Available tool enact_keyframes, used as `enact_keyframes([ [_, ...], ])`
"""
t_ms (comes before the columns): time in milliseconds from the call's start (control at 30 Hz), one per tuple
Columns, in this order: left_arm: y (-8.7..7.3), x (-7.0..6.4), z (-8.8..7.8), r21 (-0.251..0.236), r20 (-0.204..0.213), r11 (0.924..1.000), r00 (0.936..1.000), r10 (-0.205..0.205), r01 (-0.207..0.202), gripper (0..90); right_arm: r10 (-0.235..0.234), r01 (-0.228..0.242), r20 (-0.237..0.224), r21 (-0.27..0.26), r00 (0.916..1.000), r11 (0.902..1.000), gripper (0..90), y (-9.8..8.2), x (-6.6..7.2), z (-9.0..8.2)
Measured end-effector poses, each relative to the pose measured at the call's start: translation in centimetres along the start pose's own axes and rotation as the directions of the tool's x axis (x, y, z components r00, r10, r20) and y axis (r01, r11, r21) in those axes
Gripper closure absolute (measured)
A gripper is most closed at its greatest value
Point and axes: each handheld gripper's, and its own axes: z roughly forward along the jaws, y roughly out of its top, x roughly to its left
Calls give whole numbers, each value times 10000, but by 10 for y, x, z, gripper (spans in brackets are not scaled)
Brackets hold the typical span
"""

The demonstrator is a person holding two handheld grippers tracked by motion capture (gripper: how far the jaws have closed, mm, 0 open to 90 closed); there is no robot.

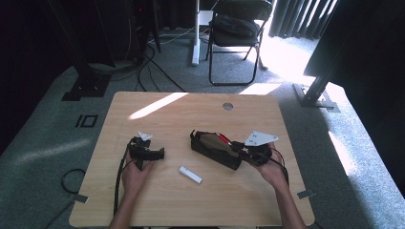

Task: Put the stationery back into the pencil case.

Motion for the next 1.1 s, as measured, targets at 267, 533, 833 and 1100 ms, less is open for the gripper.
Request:
enact_keyframes([
  [267,0,0,0,-2,2,10000,10000,-6,6,20,2,-2,-22,-15,10000,10000,797,2,-1,3],
  [533,0,0,0,-2,3,10000,10000,-4,4,20,-33,33,-56,-5,10000,10000,797,5,-2,6],
  [833,0,0,0,-2,2,10000,10000,-4,4,20,-38,39,-96,14,9999,10000,797,8,-4,10],
  [1100,0,0,0,-2,0,10000,10000,-2,2,20,-32,33,-131,53,9999,10000,797,9,-5,14],
])
